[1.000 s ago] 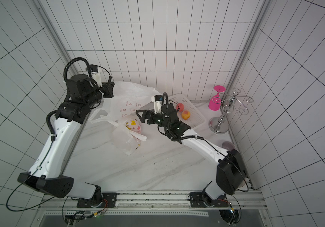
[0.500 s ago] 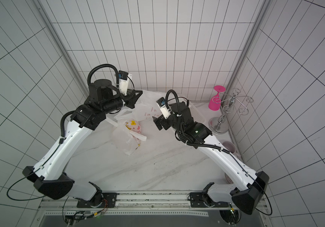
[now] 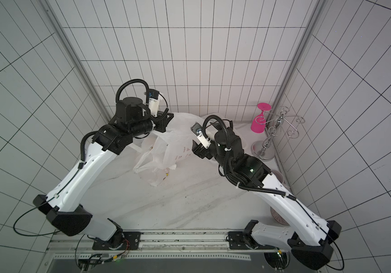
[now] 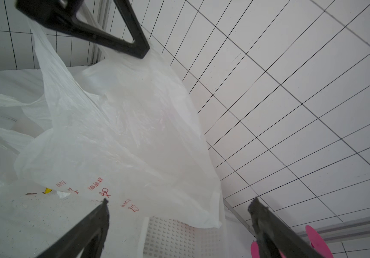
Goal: Place the peach into a plastic bag & tie a knot
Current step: Adjust the plastic bag at the center of the board.
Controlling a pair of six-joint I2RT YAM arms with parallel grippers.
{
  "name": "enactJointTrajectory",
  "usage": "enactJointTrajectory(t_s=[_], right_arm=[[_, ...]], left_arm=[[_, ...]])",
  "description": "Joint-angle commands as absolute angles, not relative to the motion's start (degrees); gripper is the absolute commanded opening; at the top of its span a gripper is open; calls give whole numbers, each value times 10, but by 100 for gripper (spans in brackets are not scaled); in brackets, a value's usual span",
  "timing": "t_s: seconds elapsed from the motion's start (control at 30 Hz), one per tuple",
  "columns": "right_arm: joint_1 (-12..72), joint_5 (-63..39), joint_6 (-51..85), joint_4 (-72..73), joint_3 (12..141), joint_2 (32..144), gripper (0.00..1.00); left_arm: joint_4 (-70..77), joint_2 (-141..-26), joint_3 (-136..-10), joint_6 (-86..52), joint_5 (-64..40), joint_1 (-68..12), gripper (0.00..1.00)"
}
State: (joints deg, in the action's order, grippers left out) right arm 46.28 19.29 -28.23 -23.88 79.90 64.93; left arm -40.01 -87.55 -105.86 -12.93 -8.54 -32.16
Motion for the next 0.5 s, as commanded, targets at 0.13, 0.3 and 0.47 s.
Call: enactJointTrajectory(t_s=[0.13, 0.3, 0.47], right_arm=[[464, 176, -361, -320, 859, 736, 99], [429, 144, -369, -295, 890, 787, 99], [409, 100, -336, -253, 888, 814, 92]], left_arm=[[-415, -876, -1081, -155, -128, -336, 0], [-437, -868, -1082, -163, -162, -341, 0], [-424, -858, -1063, -182, -207, -343, 0]])
